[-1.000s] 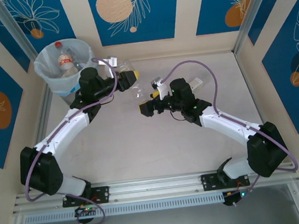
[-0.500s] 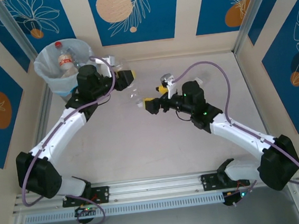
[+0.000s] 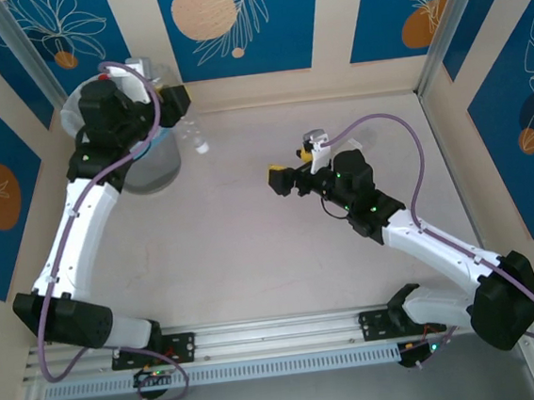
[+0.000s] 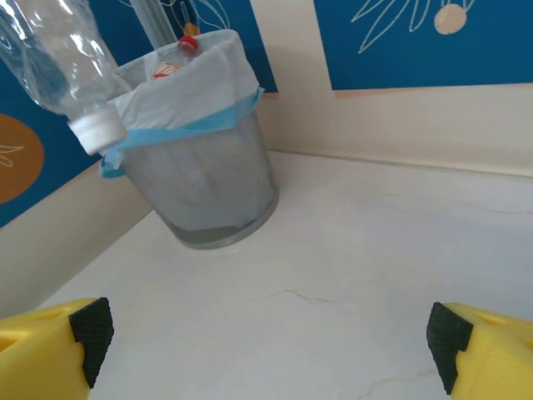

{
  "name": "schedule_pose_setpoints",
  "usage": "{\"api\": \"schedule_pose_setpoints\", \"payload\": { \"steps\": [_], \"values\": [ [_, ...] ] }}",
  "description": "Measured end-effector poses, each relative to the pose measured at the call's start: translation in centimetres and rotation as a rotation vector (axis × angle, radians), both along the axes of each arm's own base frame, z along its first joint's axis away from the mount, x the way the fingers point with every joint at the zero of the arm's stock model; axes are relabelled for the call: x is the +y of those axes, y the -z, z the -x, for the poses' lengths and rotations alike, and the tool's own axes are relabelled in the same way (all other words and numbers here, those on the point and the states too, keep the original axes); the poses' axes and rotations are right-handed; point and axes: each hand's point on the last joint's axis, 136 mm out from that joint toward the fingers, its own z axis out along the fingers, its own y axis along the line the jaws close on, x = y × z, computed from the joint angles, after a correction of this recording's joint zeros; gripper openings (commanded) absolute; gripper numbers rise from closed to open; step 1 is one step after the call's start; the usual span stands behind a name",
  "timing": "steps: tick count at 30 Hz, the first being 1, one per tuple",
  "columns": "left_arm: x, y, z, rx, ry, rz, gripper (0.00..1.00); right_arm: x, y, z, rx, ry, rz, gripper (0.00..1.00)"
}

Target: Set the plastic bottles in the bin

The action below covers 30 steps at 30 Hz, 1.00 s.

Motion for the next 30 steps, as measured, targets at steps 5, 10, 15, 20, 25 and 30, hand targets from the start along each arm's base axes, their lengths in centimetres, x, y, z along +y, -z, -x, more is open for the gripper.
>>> {"api": "schedule_pose_setpoints", "payload": {
  "steps": [5,10,15,20,25,30],
  "values": [
    [4.2,-0.3,-2.8,0.021,-0.111,-0.007,0.53,-0.4,0.3,-0.2,0.012,0.025,0.008,0.99],
    [7.5,-0.1,-5.8,0.033,-0.203,-0.013,0.53,-0.6,0.8,-0.2,0.038,0.034,0.009,0.99],
    [11.0,-0.5,-7.7,0.017,-0.300,-0.017,0.53,-0.7,1.4,-0.1,0.063,0.036,0.017,0.99],
    [14.4,-2.2,-8.6,-0.053,-0.411,-0.024,0.54,-0.7,1.7,-0.1,0.076,0.037,0.022,0.99],
    [15.1,-2.5,-10.3,-0.083,-0.436,-0.055,0.54,-0.8,1.9,0.0,0.088,0.038,0.022,0.99],
    [15.4,1.0,-12.3,-0.007,-0.437,-0.092,0.56,-0.8,2.1,0.0,0.097,0.039,0.023,0.99]
  ]
}}
